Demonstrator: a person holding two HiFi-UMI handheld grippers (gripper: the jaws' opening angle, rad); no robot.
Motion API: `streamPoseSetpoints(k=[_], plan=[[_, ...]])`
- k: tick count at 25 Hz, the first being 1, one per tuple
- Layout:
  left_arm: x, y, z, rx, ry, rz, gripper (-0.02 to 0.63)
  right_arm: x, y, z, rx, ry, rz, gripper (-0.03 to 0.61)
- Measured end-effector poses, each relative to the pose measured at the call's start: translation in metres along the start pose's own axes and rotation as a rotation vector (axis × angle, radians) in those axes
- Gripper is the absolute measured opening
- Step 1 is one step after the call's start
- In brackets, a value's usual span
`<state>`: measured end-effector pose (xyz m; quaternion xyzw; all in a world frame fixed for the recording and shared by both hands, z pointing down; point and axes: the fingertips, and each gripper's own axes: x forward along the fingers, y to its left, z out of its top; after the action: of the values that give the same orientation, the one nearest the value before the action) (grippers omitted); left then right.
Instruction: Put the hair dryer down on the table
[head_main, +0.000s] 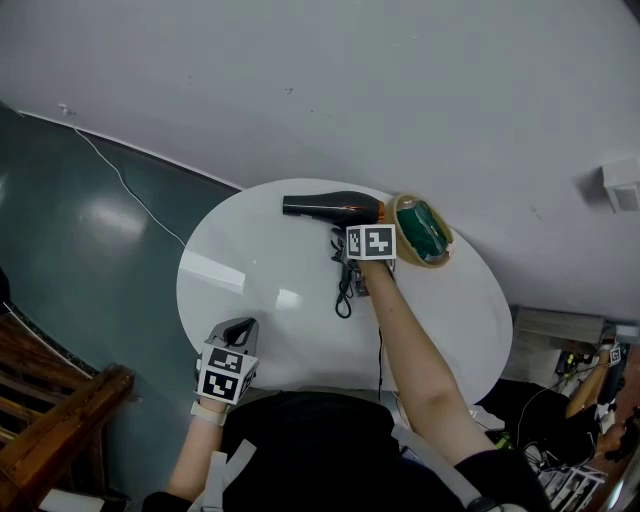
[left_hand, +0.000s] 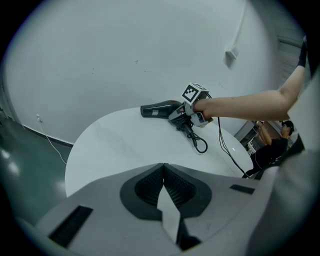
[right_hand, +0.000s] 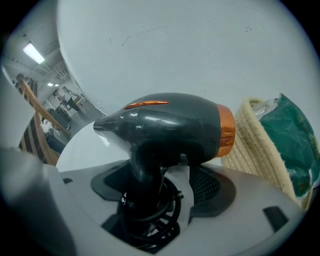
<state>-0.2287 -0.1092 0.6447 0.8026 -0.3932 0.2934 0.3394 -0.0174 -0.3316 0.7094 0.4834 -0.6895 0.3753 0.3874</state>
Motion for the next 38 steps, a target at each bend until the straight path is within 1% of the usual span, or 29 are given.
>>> streamPoseSetpoints(k=[4, 7, 10, 15, 23, 27, 31, 33, 34, 35, 36, 38], plan=[[0.001, -0.004, -0.002, 0.000, 0.001, -0.006, 0.009, -0.003, -0.005, -0.002, 0.006, 0.005, -0.019, 0.377], [0.000, -0.008, -0.004, 0.003, 0.004, -0.012, 0.009, -0.007, -0.005, -0.003, 0.004, -0.001, -0.019, 0.382], [-0.002, -0.010, -0.005, 0.006, 0.003, -0.011, 0.009, -0.012, -0.004, -0.003, 0.014, -0.010, -0.002, 0.382], [-0.004, -0.016, -0.006, 0.021, 0.003, -0.013, 0.009, -0.026, 0.003, -0.005, 0.040, -0.038, 0.061, 0.382], [-0.005, -0.032, -0.001, 0.053, -0.013, -0.005, 0.009, -0.058, 0.010, -0.013, 0.089, -0.132, 0.145, 0.380], [-0.006, -0.046, 0.002, 0.079, -0.016, -0.004, 0.009, -0.083, 0.011, -0.019, 0.138, -0.187, 0.202, 0.380], [-0.006, -0.061, 0.008, 0.115, -0.024, -0.008, 0.009, -0.110, 0.012, -0.026, 0.180, -0.246, 0.279, 0.376], [-0.006, -0.070, 0.015, 0.134, -0.036, -0.011, 0.009, -0.125, 0.011, -0.031, 0.174, -0.273, 0.296, 0.353], [-0.007, -0.075, 0.020, 0.142, -0.043, -0.012, 0.009, -0.133, 0.010, -0.033, 0.167, -0.288, 0.296, 0.322], [-0.007, -0.079, 0.024, 0.148, -0.053, -0.013, 0.009, -0.142, 0.008, -0.036, 0.161, -0.304, 0.294, 0.270], [-0.007, -0.083, 0.029, 0.153, -0.064, -0.013, 0.009, -0.151, 0.006, -0.038, 0.156, -0.322, 0.293, 0.234], [-0.008, -0.091, 0.040, 0.162, -0.092, -0.013, 0.009, -0.169, 0.003, -0.042, 0.149, -0.357, 0.295, 0.193]])
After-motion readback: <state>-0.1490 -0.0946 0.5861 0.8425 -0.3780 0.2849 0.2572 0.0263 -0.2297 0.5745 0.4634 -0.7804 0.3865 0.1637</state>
